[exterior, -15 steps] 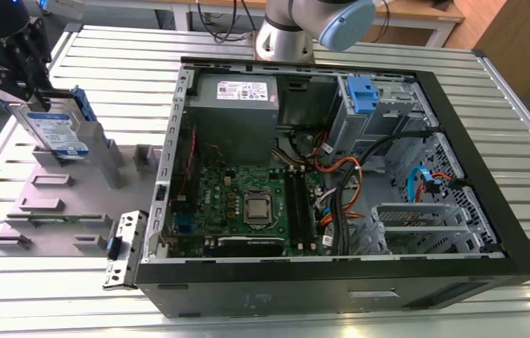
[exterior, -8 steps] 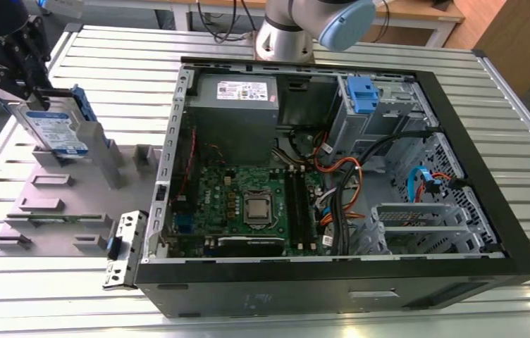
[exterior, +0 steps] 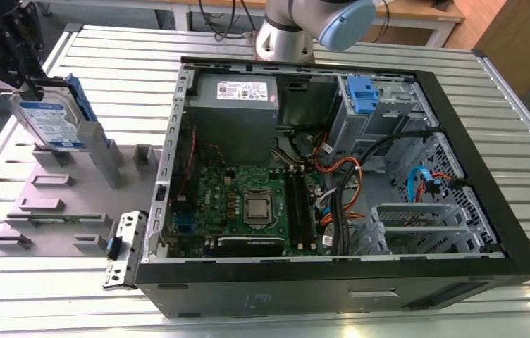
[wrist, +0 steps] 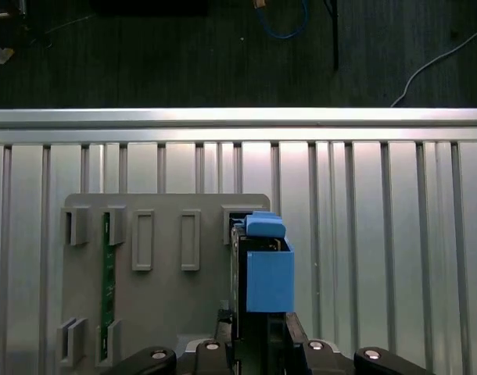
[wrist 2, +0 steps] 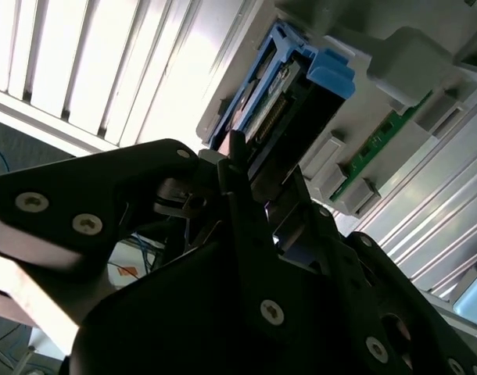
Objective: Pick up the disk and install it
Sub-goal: 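Pick up the disk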
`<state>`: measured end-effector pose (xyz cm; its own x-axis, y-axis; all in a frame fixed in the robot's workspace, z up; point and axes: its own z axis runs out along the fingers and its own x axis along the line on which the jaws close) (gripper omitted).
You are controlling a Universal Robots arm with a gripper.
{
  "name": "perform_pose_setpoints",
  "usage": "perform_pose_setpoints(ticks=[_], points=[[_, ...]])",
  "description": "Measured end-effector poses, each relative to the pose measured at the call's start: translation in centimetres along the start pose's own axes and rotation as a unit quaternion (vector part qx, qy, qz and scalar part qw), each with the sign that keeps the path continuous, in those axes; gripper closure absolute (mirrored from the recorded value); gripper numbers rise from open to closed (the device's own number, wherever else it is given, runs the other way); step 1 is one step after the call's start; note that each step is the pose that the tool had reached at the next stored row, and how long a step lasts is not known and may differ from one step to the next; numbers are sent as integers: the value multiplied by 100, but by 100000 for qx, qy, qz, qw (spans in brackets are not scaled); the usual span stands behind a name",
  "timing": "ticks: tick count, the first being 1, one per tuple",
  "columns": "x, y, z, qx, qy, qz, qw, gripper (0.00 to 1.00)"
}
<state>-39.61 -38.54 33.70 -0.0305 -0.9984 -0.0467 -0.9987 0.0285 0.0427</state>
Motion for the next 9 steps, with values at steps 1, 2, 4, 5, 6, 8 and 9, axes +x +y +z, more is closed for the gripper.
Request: perform_pose_setpoints(ticks=[1, 2, 4, 5, 6, 8, 9], points=[[-1, 1, -30, -5, 3, 1, 100000, 65], [-3, 3, -62, -4, 1, -1, 100000, 65], [-6, 6, -135, 1, -1, -1, 100000, 65], [-8, 7, -173, -4, 0, -1, 100000, 65], [-10, 9, -209, -4, 2, 1, 100000, 65], [-13, 12, -274, -1, 0, 0, 100000, 65], [-14, 13, -304, -5, 3, 1, 100000, 65]])
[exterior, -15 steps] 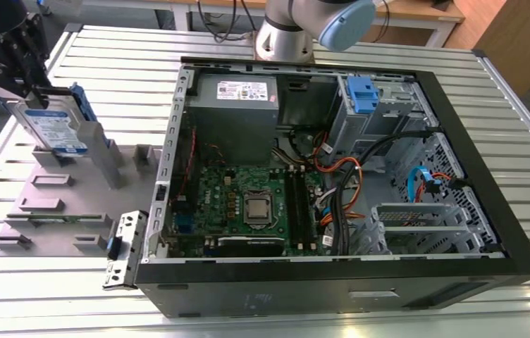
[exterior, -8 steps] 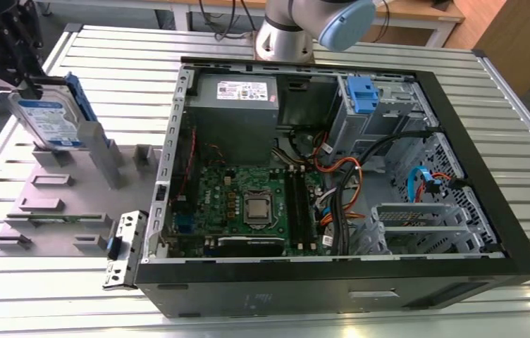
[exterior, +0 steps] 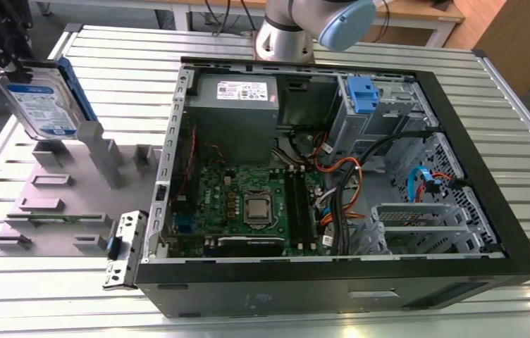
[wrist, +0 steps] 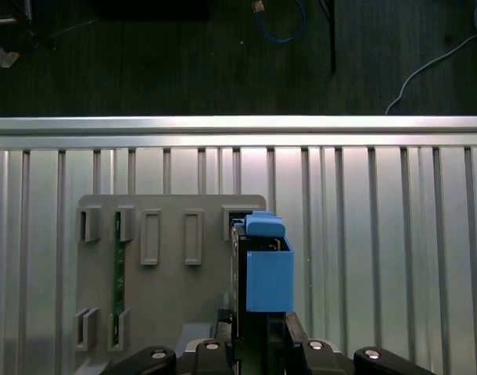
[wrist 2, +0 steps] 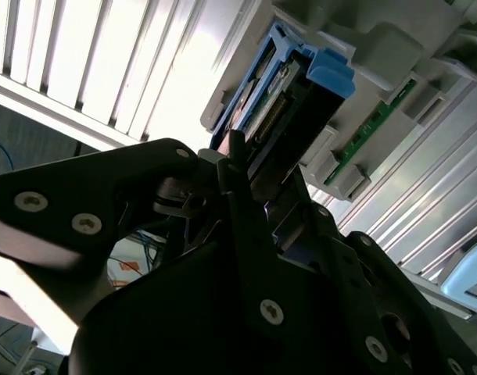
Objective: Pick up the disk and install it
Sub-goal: 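Pick up the disk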
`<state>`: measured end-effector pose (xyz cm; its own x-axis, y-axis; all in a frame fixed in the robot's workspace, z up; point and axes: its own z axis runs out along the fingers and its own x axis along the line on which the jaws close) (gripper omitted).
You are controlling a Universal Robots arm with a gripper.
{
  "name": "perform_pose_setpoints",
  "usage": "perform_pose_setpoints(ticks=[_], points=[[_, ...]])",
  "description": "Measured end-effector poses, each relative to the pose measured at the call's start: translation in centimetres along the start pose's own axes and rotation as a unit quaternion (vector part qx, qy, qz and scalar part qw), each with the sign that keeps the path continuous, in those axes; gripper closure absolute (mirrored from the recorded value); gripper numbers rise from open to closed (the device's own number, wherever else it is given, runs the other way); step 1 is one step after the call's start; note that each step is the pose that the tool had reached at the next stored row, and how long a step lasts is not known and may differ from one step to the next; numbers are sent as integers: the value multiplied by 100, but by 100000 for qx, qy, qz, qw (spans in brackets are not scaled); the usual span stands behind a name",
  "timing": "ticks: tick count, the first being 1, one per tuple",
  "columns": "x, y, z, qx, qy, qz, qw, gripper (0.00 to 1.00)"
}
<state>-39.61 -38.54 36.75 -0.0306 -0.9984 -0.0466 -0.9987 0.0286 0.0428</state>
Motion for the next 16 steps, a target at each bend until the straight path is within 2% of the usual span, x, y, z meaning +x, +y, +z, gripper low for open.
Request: perform_pose_setpoints(ticks=[11, 14, 16], points=[[-18, 17, -387, 2, -1, -1, 100000, 65], [-22, 19, -460, 0, -1, 0, 100000, 65], [-22, 20, -468, 10, -9, -2, 100000, 65]])
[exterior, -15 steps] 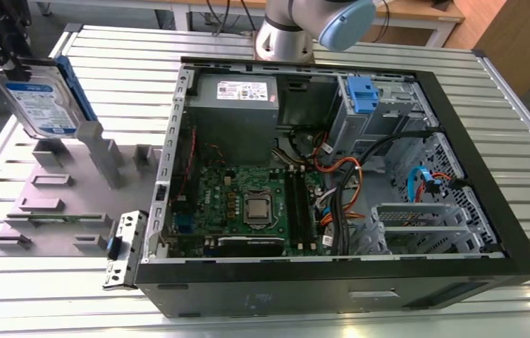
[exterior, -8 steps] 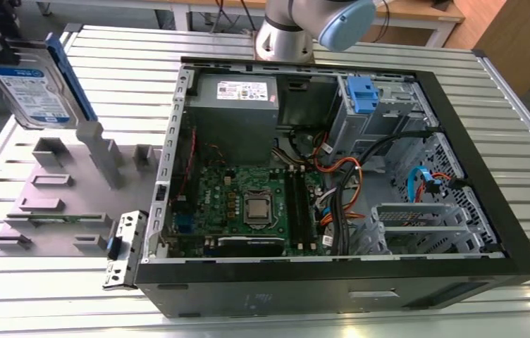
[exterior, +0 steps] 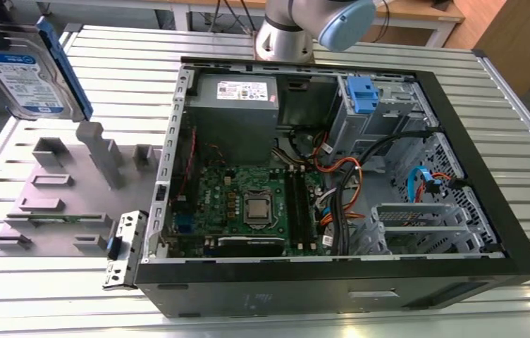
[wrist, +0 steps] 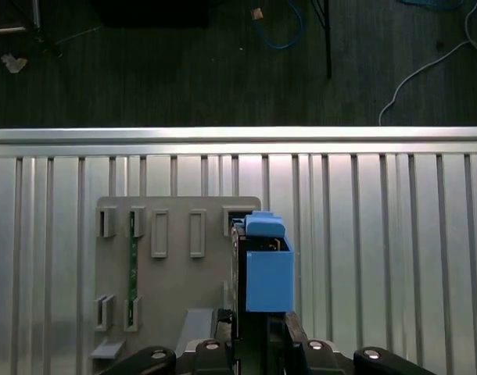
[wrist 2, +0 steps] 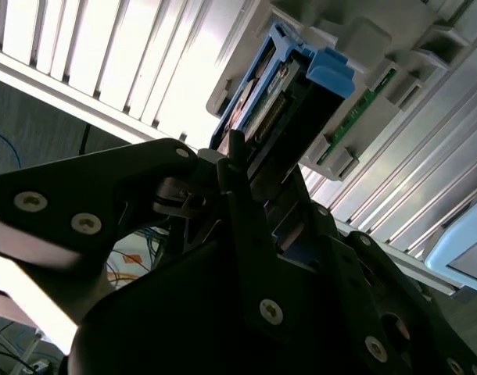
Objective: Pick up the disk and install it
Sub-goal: 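Pick up the disk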
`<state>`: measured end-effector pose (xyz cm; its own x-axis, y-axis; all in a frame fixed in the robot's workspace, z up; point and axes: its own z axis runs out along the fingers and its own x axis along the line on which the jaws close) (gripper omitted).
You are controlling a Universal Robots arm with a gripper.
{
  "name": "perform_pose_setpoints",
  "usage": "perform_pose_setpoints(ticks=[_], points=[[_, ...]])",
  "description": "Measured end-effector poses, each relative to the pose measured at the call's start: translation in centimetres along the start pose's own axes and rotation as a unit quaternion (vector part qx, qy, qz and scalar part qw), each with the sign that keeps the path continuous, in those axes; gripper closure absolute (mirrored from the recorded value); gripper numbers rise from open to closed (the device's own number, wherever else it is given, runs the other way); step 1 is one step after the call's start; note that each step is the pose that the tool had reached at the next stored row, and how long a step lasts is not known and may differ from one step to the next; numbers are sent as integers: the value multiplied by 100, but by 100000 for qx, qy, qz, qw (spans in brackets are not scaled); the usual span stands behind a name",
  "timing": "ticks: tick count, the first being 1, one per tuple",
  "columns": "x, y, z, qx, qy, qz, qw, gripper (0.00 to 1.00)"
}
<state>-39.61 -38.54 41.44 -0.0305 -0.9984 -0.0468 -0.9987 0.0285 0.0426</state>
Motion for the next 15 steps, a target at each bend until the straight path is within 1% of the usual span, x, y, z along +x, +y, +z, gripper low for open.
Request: perform_pose_setpoints(ticks=[6, 8, 11, 15], points=[[0, 0, -2, -4, 4, 0, 100000, 65], [-1, 1, -15, -25, 18, 3, 100000, 65], [-3, 2, -61, -10, 9, 0, 100000, 65], [-8, 6, -159, -8, 9, 1, 100000, 65]])
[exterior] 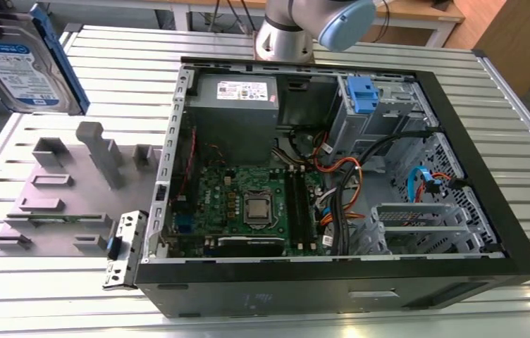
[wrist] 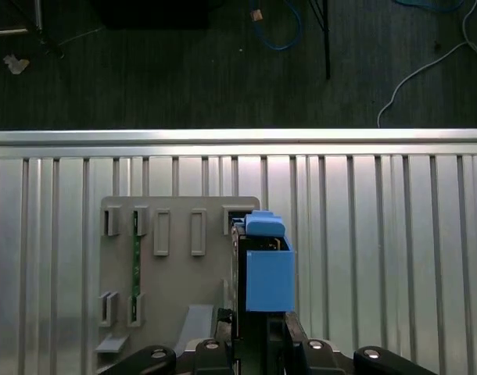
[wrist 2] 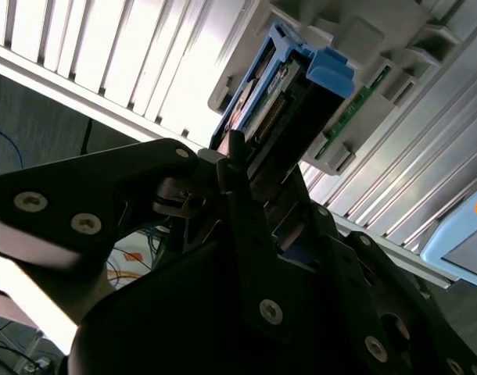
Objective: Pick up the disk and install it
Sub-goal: 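Pick up the disk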
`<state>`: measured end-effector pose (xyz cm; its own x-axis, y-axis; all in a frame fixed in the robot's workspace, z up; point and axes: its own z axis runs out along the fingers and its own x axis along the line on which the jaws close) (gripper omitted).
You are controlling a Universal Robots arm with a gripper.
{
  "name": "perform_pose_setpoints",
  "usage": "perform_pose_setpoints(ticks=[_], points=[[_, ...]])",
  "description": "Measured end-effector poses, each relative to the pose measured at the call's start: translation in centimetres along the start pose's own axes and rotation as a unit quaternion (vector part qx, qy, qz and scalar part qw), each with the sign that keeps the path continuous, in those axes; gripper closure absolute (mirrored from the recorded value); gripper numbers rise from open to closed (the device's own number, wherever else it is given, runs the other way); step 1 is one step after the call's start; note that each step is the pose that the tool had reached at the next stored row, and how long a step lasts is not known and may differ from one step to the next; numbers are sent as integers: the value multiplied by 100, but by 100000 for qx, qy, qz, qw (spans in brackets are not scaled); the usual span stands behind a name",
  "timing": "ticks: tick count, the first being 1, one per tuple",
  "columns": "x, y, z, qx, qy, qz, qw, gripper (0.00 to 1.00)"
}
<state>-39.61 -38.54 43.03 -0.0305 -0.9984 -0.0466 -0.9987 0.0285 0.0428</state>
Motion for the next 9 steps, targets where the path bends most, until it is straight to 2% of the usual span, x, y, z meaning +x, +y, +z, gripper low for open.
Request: perform_pose_setpoints(ticks=[9], points=[[-12, 9, -216, 3, -4, -2, 100000, 65]])
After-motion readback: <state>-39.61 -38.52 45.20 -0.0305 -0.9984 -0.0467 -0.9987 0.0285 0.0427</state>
